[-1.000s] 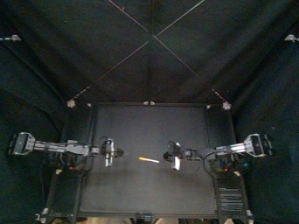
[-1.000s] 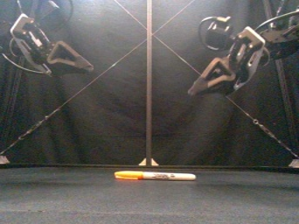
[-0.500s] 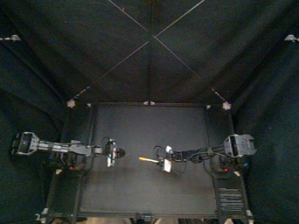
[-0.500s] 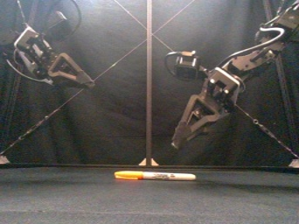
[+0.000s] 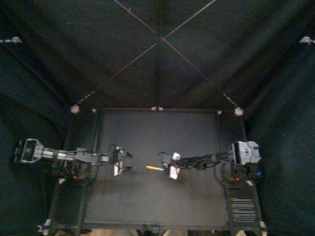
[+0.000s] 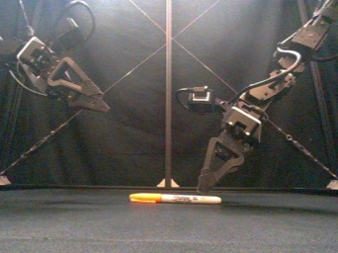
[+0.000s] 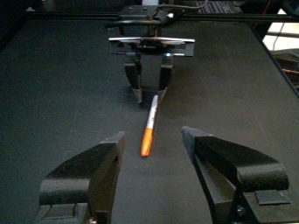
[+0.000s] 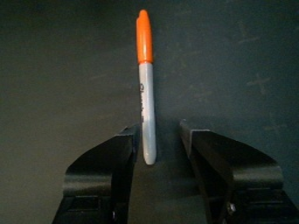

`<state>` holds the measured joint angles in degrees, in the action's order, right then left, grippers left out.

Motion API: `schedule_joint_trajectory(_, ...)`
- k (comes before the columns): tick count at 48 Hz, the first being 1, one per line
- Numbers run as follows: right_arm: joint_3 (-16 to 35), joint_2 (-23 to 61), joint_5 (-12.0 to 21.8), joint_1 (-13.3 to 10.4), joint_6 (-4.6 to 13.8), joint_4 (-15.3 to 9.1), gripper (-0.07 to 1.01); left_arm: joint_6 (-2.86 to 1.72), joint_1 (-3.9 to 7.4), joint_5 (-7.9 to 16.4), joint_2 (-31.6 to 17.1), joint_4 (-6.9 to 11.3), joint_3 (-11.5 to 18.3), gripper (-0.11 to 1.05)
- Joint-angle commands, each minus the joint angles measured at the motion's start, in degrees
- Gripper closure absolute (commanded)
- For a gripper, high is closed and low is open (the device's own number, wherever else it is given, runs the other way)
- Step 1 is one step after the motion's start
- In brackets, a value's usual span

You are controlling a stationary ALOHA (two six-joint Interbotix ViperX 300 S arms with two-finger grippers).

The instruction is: Uncap the pen

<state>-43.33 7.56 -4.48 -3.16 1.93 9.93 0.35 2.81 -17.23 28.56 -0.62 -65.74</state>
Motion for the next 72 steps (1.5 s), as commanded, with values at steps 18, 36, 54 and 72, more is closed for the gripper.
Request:
schedule_joint_trajectory(18, 3.34, 2.46, 3.16, 1.05, 0.18, 0.00, 0.35, 0.00, 0.18, -0.44, -0.88, 0.00, 1.93, 0.06)
schedule_joint_trajectory(36, 5.27, -2.90, 3.16, 0.79, -0.09, -4.31, 0.45, -0.09, 2.11, -0.62, -7.29, 0.44, 5.71, 0.06)
schedule_joint_trajectory(54, 10.72, -5.80, 3.16, -0.70, -0.09, -10.02, 0.45, -0.09, 2.29, -0.62, -11.25, 0.44, 8.88, 0.06)
schedule_joint_trajectory(72, 11.34, -7.56, 3.16, -2.46, 0.00, -13.36, 0.45, -0.35, 2.02, -0.53, -10.55, 0.79, 8.44, 0.06)
